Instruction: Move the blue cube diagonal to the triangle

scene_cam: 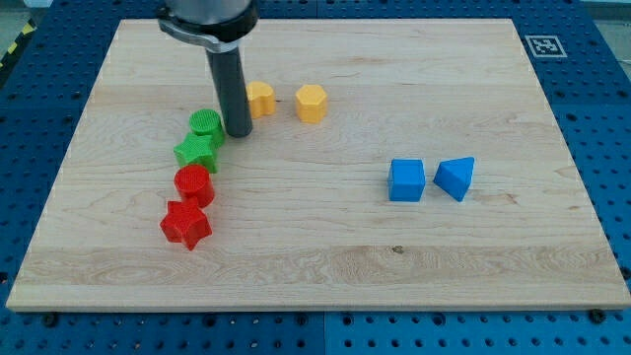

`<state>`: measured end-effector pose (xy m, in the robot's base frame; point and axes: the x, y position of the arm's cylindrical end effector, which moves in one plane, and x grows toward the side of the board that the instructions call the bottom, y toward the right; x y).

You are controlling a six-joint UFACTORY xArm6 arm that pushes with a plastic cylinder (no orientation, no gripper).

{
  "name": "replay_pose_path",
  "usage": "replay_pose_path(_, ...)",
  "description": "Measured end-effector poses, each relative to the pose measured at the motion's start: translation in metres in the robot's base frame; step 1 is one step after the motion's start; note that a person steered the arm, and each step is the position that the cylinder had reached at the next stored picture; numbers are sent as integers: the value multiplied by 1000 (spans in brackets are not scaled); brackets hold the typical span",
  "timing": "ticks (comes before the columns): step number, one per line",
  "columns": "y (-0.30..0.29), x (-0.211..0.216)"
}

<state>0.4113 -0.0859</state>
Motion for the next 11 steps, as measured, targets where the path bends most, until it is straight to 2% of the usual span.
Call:
replay_pose_path(1, 56, 2)
replay_pose_path(2, 108, 22)
replay_pose_path(3, 137, 44)
replay_pose_path(4, 144, 40)
replay_pose_path(6, 198, 43)
replay_pose_path(8, 192, 84)
replay_pose_path(9, 191, 87)
replay_pose_path(10, 200, 56)
replay_pose_path(11, 242, 46)
